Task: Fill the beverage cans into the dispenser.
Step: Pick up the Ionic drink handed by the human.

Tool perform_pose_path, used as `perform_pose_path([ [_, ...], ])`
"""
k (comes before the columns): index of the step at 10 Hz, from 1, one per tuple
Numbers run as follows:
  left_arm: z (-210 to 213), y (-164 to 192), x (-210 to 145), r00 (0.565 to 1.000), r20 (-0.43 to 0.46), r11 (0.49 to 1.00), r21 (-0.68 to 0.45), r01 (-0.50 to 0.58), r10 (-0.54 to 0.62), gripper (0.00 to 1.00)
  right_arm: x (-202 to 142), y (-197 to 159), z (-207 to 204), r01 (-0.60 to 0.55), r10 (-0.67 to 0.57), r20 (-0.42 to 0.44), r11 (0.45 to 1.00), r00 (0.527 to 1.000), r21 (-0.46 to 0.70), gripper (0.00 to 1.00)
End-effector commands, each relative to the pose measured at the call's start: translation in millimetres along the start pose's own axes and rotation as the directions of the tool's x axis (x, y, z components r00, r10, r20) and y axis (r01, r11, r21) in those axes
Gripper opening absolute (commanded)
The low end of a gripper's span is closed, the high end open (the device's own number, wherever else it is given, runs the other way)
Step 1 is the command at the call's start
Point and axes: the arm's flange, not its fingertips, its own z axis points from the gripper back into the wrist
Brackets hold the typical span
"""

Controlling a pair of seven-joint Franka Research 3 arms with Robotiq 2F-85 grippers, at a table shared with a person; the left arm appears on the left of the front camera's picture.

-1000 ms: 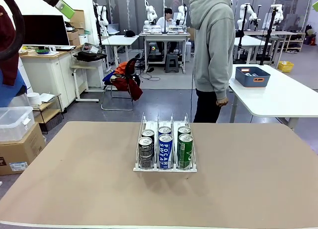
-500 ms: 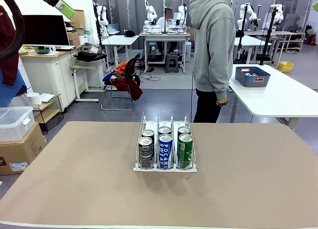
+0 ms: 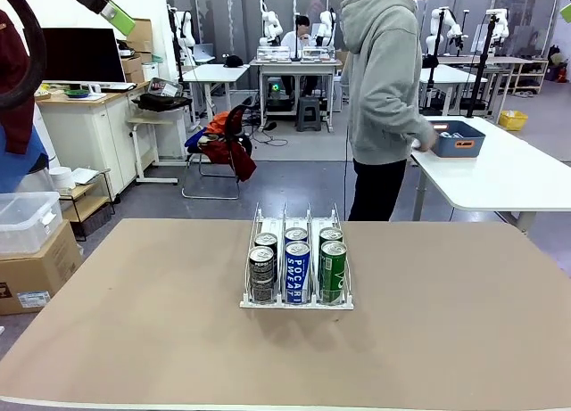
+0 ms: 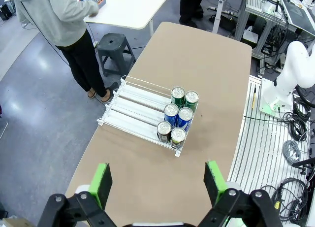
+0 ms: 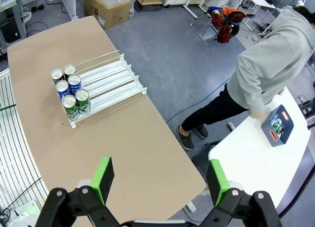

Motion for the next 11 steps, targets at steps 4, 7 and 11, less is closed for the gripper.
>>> perform_pose_path([
  [4, -0.6, -0.6, -1.8, 1.0, 0.02, 1.0, -0.004, 0.002, -0.001, 1.0, -0.6, 0.3, -0.1, -0.004, 0.004, 0.004, 1.0, 1.0, 0.006, 1.0],
  [7, -0.6, -0.6, -1.8, 1.0, 0.02, 1.0, -0.004, 0.002, -0.001, 1.0, -0.6, 0.3, -0.1, -0.004, 0.004, 0.004, 1.0, 1.0, 0.006, 1.0],
  [11, -0.6, -0.6, -1.8, 1.0, 0.02, 1.0, -0.004, 0.002, -0.001, 1.0, -0.6, 0.3, -0.1, -0.004, 0.004, 0.004, 1.0, 1.0, 0.006, 1.0],
])
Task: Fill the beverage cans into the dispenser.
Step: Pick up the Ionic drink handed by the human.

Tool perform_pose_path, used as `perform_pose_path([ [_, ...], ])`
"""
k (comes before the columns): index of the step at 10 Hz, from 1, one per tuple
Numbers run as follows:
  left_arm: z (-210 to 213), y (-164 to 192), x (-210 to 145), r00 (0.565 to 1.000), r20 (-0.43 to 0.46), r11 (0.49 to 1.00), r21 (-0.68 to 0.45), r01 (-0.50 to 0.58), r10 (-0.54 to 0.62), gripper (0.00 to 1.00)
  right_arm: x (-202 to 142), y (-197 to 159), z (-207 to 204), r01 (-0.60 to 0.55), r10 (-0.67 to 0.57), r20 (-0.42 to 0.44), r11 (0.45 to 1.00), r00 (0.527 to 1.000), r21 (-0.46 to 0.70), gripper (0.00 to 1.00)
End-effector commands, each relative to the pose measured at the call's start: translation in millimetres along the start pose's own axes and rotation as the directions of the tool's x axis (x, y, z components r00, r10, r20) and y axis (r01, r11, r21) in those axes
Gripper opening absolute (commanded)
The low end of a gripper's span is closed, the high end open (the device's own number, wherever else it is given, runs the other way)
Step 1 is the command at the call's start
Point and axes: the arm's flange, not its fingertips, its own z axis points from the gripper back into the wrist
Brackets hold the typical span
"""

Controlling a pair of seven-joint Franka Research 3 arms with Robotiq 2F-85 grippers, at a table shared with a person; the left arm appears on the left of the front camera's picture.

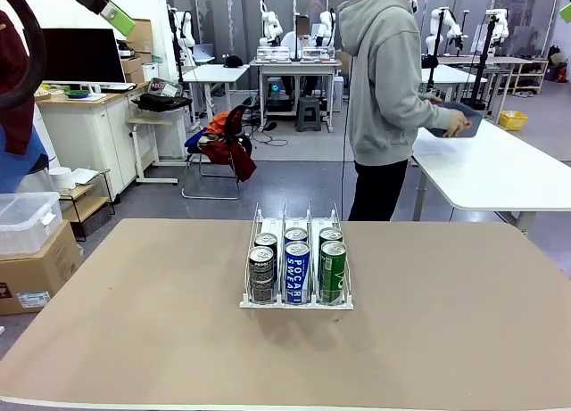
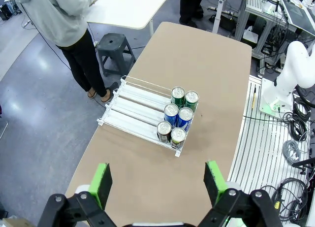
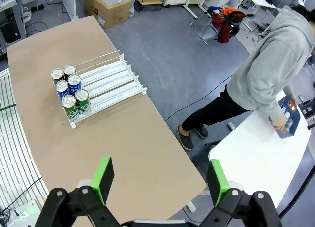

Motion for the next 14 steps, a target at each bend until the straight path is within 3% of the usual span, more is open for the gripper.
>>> perform_pose_path([
  [1, -0.6, -0.6, -1.8, 1.0, 0.02, 1.0, -0.004, 0.002, -0.002, 1.0, -0.6, 0.3, -0.2, -0.004, 0.004, 0.004, 1.0, 1.0, 0.006, 1.0],
  [14, -0.6, -0.6, -1.8, 1.0, 0.02, 1.0, -0.004, 0.002, -0.002, 1.0, -0.6, 0.3, -0.2, -0.004, 0.004, 0.004, 1.0, 1.0, 0.006, 1.0],
])
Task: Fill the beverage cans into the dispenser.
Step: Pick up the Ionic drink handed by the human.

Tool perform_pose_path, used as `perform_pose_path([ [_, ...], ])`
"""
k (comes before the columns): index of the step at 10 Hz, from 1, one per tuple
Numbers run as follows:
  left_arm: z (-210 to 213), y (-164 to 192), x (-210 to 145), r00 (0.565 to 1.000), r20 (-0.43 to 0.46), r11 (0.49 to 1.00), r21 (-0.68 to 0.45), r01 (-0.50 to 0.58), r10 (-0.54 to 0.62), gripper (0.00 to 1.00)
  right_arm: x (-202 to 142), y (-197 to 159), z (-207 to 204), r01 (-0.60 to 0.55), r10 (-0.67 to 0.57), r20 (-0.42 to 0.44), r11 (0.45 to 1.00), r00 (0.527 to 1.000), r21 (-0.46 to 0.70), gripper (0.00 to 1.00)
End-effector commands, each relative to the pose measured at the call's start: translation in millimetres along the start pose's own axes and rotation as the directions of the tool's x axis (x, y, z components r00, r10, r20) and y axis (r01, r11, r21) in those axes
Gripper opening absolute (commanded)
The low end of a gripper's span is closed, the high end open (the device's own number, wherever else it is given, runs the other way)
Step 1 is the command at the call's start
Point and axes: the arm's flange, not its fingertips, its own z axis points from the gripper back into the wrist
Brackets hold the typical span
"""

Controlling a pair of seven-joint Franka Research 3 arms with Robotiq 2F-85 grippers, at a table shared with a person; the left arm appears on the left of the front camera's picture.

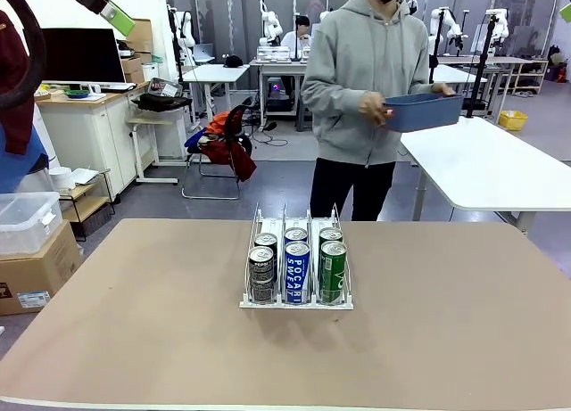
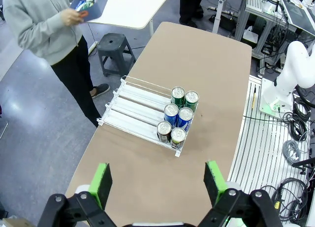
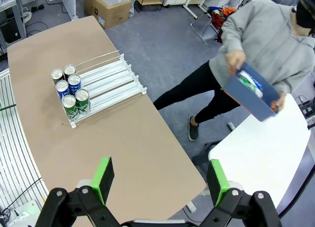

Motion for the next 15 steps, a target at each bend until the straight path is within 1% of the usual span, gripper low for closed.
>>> perform_pose_path([
  [1, -0.6, -0.6, -1.8, 1.0, 0.02, 1.0, -0.004, 0.002, -0.002, 1.0, -0.6, 0.3, -0.2, -0.004, 0.004, 0.004, 1.0, 1.0, 0.006, 1.0],
  [15, -0.6, -0.6, -1.8, 1.0, 0.02, 1.0, -0.004, 0.002, -0.002, 1.0, -0.6, 0.3, -0.2, -0.004, 0.004, 0.004, 1.0, 1.0, 0.006, 1.0],
])
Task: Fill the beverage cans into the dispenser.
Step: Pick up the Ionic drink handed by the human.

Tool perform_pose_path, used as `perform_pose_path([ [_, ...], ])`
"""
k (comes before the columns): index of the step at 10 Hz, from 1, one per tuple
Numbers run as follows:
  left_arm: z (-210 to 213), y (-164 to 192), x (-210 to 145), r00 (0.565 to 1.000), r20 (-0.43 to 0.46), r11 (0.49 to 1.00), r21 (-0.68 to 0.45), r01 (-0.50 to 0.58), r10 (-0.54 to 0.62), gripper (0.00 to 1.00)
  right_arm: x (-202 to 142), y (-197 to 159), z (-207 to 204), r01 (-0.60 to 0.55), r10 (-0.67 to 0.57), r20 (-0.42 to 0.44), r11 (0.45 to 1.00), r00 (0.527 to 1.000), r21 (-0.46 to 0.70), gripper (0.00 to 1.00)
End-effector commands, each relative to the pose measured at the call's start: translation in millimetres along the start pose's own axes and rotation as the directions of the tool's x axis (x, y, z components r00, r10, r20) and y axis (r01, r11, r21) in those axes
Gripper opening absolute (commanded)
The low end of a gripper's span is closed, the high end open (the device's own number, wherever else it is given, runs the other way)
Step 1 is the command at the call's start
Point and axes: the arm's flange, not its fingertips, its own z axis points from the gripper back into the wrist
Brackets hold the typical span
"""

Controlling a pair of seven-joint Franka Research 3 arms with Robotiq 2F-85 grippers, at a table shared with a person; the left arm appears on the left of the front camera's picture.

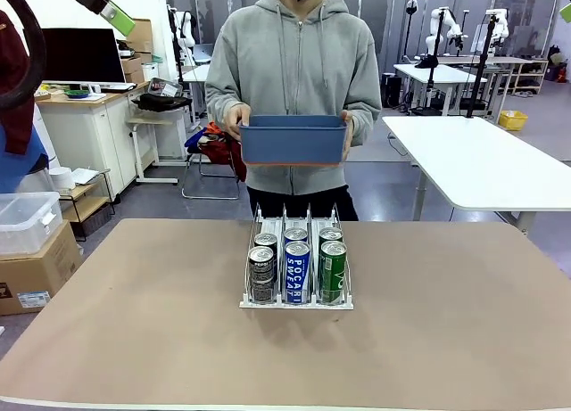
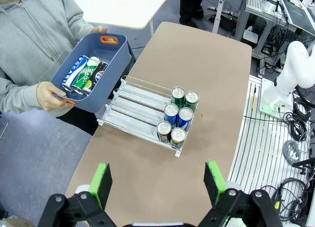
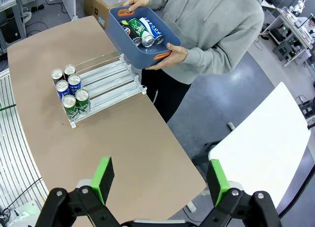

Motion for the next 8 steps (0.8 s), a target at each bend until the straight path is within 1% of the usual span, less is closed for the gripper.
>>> perform_pose_path([
  [1, -0.6, -0.6, -1.8, 1.0, 0.02, 1.0, -0.004, 0.002, -0.002, 1.0, -0.6, 0.4, -0.2, -0.004, 0.004, 0.004, 1.0, 1.0, 0.006, 1.0],
  [8, -0.6, -0.6, -1.8, 1.0, 0.02, 1.0, -0.004, 0.002, -0.002, 1.0, -0.6, 0.4, -0.2, -0.004, 0.004, 0.004, 1.0, 1.0, 0.006, 1.0],
])
